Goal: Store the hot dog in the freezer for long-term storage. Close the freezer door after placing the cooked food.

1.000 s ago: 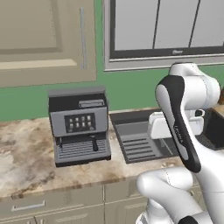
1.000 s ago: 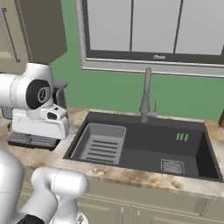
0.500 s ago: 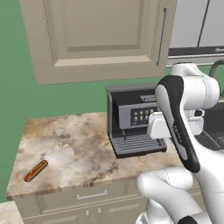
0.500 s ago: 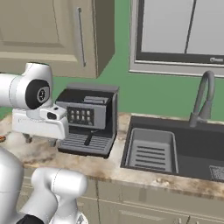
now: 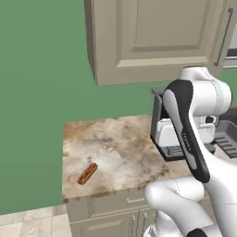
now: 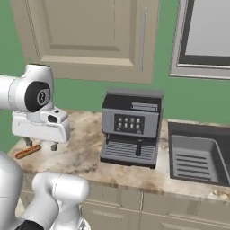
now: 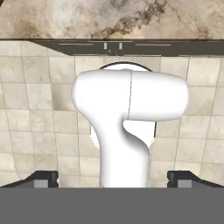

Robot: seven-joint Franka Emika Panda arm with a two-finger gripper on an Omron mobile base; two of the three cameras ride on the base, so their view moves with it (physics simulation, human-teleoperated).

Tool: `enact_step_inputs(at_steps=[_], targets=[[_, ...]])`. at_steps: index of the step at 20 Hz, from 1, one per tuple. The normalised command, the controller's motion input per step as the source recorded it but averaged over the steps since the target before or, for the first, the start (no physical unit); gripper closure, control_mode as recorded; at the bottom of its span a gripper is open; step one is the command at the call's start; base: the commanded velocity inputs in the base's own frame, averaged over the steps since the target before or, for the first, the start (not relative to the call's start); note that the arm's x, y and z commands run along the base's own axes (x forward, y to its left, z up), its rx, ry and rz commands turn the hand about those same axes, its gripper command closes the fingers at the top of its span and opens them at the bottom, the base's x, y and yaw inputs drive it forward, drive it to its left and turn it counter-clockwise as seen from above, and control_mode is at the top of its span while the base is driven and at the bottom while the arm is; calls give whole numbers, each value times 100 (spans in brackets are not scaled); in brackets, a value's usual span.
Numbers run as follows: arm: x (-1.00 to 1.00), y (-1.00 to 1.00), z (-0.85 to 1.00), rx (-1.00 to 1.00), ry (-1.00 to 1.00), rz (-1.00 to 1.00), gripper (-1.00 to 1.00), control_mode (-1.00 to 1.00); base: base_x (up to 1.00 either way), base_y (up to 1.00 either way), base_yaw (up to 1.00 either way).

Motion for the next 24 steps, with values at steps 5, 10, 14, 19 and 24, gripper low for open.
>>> enact_step_inputs(at_steps=[5, 10, 14, 19, 24], targets=[[0, 0, 0, 0, 0, 0, -100, 100, 0, 64, -4], [0, 0, 0, 0, 0, 0, -100, 100, 0, 66, -3], [0, 0, 0, 0, 0, 0, -100, 100, 0, 71, -7], [0, 0, 0, 0, 0, 0, -100, 100, 0, 66, -7], [0, 0, 0, 0, 0, 0, -100, 100, 0, 41, -7]])
